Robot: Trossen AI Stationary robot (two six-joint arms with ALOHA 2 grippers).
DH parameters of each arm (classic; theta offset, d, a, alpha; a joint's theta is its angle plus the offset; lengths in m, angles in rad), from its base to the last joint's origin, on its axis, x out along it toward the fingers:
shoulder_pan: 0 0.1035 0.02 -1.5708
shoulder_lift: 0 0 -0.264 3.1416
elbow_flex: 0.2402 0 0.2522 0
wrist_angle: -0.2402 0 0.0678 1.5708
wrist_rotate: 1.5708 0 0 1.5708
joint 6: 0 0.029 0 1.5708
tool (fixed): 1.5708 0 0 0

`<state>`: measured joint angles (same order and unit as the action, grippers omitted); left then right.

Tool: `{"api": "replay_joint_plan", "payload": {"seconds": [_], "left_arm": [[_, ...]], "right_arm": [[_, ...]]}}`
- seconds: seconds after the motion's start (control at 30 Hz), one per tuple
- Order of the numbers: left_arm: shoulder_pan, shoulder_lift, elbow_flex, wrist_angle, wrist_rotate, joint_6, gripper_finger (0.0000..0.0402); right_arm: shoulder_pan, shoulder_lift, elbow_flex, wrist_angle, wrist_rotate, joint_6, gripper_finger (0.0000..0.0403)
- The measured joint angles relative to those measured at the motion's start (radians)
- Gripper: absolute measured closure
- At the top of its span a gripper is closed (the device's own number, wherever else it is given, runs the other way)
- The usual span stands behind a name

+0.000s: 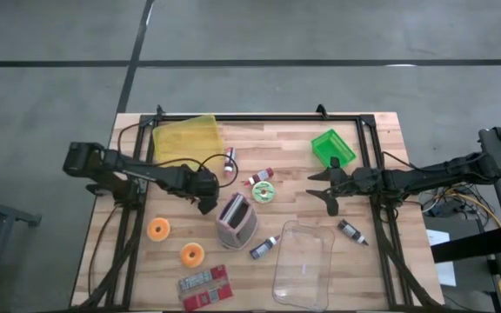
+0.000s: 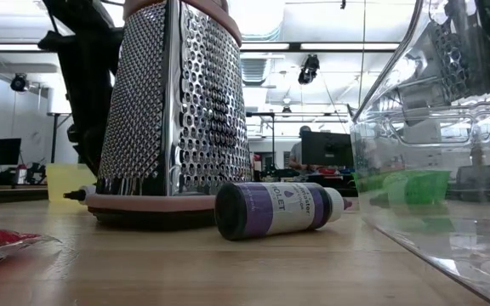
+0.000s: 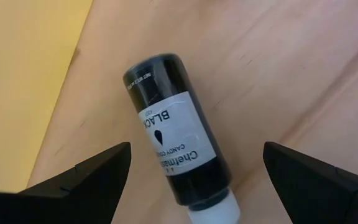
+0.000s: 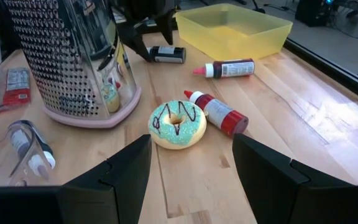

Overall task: Pick & Place Food Item
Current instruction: Put the left black food coloring into the yellow bin

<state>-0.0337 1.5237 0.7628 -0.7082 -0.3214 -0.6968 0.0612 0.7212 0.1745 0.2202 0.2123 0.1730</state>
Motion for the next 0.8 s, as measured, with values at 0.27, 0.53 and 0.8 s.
{"api": "replay_joint_plan", "payload": {"seconds": [0.27,0.53,0.8], "left_arm": [[0.009,0.021,0.0,-0.001,0.0,0.005,0.0034],[0.009,0.017,-0.016,-0.019,-0.013,0.008,0.0114],[0.01,0.016,-0.035,-0.014,-0.013,0.008,0.0244]], "right_arm": [[0.0,0.0,0.0,0.001,0.0,0.003,0.0182],[0.0,0.0,0.0,0.001,0.0,0.003,0.0182],[0.0,0.0,0.0,0.001,0.0,0.004,0.0182]]}}
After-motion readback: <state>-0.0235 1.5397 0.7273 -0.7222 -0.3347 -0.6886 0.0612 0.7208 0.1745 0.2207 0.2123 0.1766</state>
